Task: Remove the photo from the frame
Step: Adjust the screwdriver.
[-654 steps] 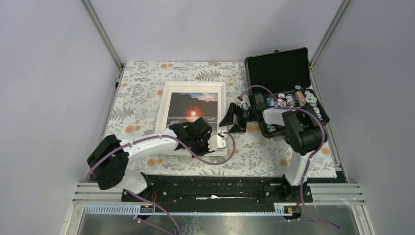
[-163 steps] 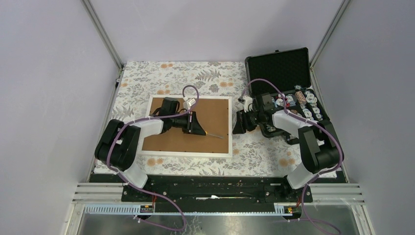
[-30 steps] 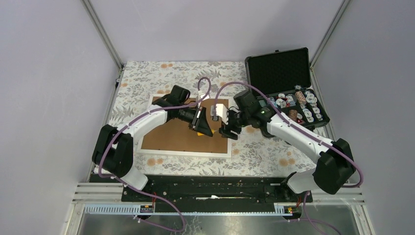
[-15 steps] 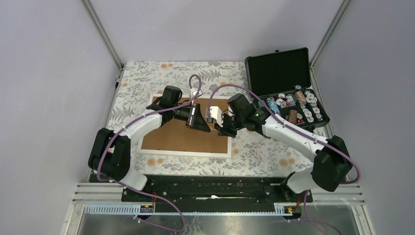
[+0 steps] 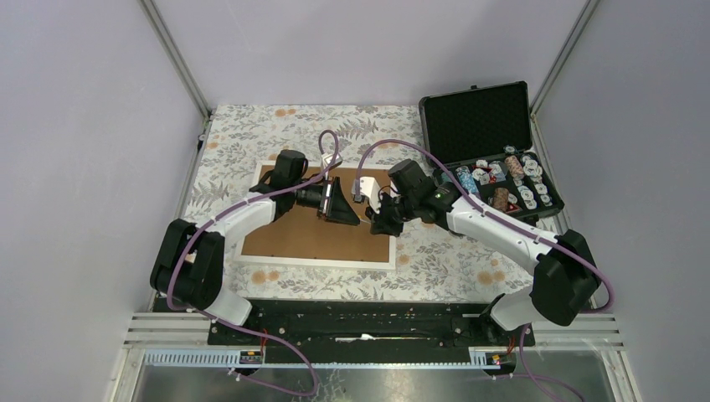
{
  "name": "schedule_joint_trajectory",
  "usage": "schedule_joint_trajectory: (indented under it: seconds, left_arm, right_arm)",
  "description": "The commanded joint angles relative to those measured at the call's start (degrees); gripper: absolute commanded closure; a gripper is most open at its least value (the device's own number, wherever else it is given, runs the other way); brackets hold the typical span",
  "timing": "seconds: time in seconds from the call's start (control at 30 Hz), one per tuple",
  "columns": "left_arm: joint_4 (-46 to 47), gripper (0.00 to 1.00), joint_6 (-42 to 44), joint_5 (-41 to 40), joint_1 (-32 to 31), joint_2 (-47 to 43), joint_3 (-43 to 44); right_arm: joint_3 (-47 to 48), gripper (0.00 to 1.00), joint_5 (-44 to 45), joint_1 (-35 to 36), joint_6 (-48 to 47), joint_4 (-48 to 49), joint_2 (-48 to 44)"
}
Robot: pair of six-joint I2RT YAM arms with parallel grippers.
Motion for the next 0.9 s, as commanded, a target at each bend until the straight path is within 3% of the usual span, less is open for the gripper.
schedule_joint_trajectory:
  seconds: [0.0,0.4,0.5,0.6,0.63,0.67,0.77,0.87]
  left_arm:
    - [4.49,0.65,-1.54,-0.23,0.11,-0.89,-0.87]
    - [6.15,0.65,-2.06,-0.61,0.16,-1.22,-1.91]
    - [6.22,0.79,-1.90,-0.73,0.16,-1.14,-1.92]
    - [4.99,1.00,0.01,-1.55,0.48,-1.71,-1.94]
    - [3.50,1.00,1.58,-2.60,0.97,-2.31,-1.84]
    - [1.74,1.00,2.68,-3.76,1.51,-2.85,-2.01]
    - [1.40,1.00,4.19,-6.72,2.52,-4.87,-4.69]
    - [1.64,1.00,5.55,-8.25,2.50,-4.73,-6.12]
  right_arm:
    - [0.58,1.00,-3.62,0.15,2.18,3.80,-0.13]
    - [-0.70,1.00,-6.06,0.95,1.58,4.28,-0.20]
    - [-0.78,1.00,-5.98,1.25,1.92,4.26,0.04]
    - [-0.35,0.53,-4.84,1.05,4.06,4.18,0.40]
    - [-0.39,0.36,-4.50,0.51,5.16,4.09,0.30]
    - [-0.80,0.27,-5.49,-0.70,6.21,4.19,-0.08]
    - [-4.24,0.18,-10.55,-7.38,10.12,6.32,-2.08]
    - [-8.91,0.16,-12.17,-13.97,9.54,7.47,-4.37]
